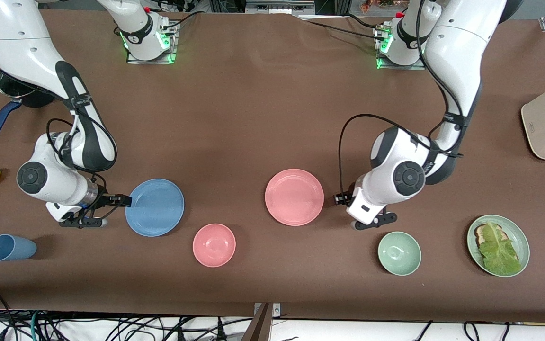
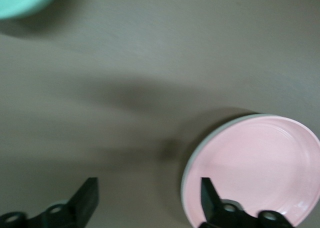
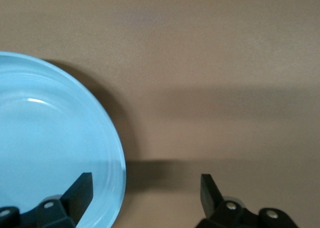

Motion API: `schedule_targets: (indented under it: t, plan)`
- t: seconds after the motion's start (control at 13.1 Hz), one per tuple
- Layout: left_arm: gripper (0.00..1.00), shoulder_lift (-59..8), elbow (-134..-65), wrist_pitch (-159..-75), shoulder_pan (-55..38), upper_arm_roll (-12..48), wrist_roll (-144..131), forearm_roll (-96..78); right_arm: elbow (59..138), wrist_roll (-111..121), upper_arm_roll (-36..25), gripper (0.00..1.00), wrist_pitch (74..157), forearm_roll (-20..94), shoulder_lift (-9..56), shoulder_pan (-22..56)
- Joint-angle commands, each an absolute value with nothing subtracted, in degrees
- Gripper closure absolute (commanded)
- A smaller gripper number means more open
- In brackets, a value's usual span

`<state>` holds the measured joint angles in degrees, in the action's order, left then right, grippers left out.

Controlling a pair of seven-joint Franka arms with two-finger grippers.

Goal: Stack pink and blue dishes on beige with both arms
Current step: 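Lower the pink plate onto the beige plate while the right gripper grasps the blue plate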

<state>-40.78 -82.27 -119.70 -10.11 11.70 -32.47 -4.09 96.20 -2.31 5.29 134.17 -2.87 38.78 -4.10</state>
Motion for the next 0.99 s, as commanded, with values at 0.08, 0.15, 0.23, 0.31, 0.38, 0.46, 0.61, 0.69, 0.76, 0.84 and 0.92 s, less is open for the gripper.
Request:
schedule_targets:
  t: [0.08,0.15,0.23,0.31,0.38,0.46,0.61,0.69,0.76,0.84,0.92]
  plan:
    - [0.00,-38.32,-83.14,-113.40,-5.55,11.87,-32.61,0.42,95.98,-2.72,5.89,0.17,136.14,-3.16,40.17,-4.39]
    - [0.00,-37.80,-83.14,-111.73,-4.49,11.95,-31.22,1.74,95.98,-2.64,5.89,0.24,136.14,-3.16,40.25,-4.39]
    - [0.00,-37.71,-83.14,-111.01,-3.09,11.95,-28.07,2.11,95.98,-2.72,5.89,0.31,136.06,-3.16,40.25,-4.39]
    - [0.00,-37.71,-83.14,-110.83,-1.86,11.95,-25.60,2.11,95.98,-2.90,5.98,0.39,136.05,-2.99,40.25,-4.31]
    - [0.00,-37.71,-83.14,-110.05,-0.71,11.95,-23.49,2.11,95.98,-2.90,5.98,0.46,136.05,-2.81,40.25,-4.05]
    - [0.00,-37.53,-83.14,-108.65,0.86,11.95,-20.94,2.20,95.98,-3.07,5.98,0.51,136.05,-2.73,40.25,-3.96]
    - [0.00,-35.96,-83.14,-106.01,3.77,12.04,-14.97,2.11,95.98,-5.44,5.98,0.56,135.97,-2.81,40.25,-3.69]
    - [0.00,-35.25,-82.97,-104.43,4.39,12.04,-13.55,2.20,96.06,-5.71,6.06,0.58,135.88,-2.73,40.25,-3.43]
    - [0.00,-34.64,-82.97,-103.20,5.26,12.04,-11.80,2.20,95.98,-5.63,5.98,0.62,135.97,-2.81,40.25,-3.51]
    - [0.00,-33.93,-82.79,-101.62,5.88,11.95,-9.78,2.20,96.06,-5.71,5.98,0.67,135.88,-2.81,40.25,-3.52]
    - [0.00,-32.88,-82.71,-100.04,6.58,11.87,-9.06,2.20,96.06,-5.63,5.98,0.72,135.88,-2.81,40.25,-3.52]
